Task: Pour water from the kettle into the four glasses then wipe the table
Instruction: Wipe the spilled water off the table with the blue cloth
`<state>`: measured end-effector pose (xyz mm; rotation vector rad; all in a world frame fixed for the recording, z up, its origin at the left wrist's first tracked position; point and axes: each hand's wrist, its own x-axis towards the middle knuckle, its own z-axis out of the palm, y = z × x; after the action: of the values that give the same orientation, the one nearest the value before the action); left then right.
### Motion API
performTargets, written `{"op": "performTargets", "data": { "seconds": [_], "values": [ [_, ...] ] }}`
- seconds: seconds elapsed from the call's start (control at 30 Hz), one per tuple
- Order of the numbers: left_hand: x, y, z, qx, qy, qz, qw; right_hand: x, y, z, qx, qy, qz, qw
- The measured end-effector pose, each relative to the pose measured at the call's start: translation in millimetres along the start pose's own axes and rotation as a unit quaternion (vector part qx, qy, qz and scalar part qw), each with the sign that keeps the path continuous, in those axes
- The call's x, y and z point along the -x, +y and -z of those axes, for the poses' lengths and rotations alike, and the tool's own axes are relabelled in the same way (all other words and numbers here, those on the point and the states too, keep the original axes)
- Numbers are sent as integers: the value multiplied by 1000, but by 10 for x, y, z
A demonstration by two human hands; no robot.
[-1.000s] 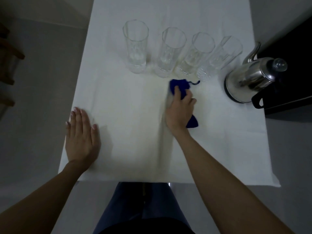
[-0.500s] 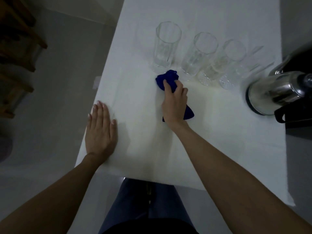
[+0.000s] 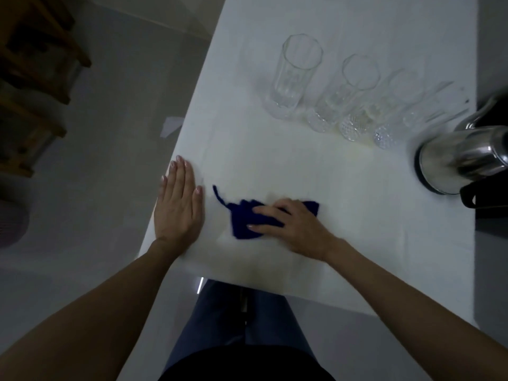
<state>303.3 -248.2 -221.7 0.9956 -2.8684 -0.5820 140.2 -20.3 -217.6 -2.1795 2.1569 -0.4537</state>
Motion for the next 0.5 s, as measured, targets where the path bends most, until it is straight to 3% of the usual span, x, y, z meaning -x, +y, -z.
{"op": "performTargets", "data": {
  "seconds": [0.07,0.13,0.2,0.27,0.37,0.5],
  "values": [
    [3,11,-12,-7,2,4,1000,191,211,129,40,11,-43,998],
    [-2,15,-21,-11,4,9,1000,126,278,157,56,45,-163,984],
    [-2,13,-27,-9,2,10,1000,-164,154,71,51,80,-276,957],
    [-7,-3,-30,1,1,8,1000,-520,-101,-46,23,100,-325,940],
    [3,-15,-12,29,-1,2,1000,-684,-562,-227,-10,102,-238,966],
    [19,-10,14,31,-6,-12,999,-169,-823,-276,-10,59,-87,994]
  ]
}}
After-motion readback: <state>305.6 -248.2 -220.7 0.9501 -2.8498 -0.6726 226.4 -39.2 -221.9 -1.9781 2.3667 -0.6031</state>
